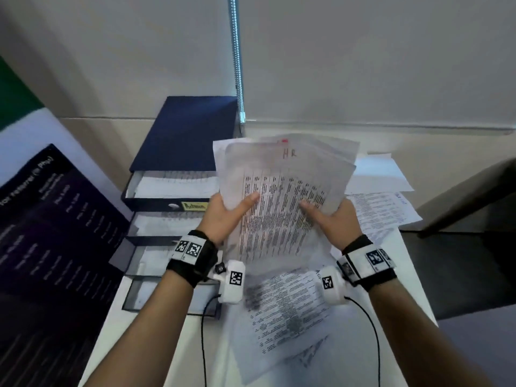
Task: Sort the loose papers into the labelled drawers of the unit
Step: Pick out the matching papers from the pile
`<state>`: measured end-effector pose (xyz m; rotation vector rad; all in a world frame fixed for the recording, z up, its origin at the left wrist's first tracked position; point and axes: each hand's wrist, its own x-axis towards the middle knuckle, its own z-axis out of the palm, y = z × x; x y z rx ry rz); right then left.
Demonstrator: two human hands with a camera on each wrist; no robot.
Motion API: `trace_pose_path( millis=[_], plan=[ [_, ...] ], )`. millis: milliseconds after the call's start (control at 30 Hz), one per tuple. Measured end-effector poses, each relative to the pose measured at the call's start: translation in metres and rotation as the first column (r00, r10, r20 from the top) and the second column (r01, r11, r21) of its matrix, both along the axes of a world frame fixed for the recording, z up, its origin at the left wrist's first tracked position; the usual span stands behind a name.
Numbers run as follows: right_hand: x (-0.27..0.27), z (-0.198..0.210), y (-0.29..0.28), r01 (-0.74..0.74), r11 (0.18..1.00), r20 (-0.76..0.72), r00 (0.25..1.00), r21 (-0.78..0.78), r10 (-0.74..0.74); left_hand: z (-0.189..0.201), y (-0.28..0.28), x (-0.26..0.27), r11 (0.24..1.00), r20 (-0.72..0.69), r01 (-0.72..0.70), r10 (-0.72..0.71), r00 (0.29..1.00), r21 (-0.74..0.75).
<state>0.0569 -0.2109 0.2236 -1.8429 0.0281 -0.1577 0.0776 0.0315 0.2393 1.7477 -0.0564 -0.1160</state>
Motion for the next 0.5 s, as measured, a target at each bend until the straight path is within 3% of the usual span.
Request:
trace_pose_path(
  millis=[100,200,267,367,500],
  plan=[
    [0.008,0.033,0.036,-0.014,0.997,0.104,0.995,0.078,0.006,0.02,0.042,-0.004,0.995,0.06,-0.059,0.064,0.996,-0.082],
    [0.024,0.05,0.073,0.015,0.984,0.138,0.99,0.178,-0.04,0.021,0.083,-0.021,0.996,0.054,-0.09,0.091,0.994,-0.006],
    [0.031,0.045,0.098,-0.017,0.984,0.075,0.997,0.175,0.004,0.013,0.11,-0.038,0.989,0.014,-0.14,0.139,0.99,0.04],
    [0.025,0.023,0.136,-0.099,0.987,-0.029,0.994,0.125,0.103,0.002,0.149,-0.067,0.98,-0.093,-0.194,0.191,0.977,-0.03],
    [-0.006,-0.008,0.183,-0.285,0.957,-0.201,0.941,-0.045,0.271,0.005,0.188,-0.11,0.979,-0.199,-0.196,0.18,0.963,-0.059]
  ],
)
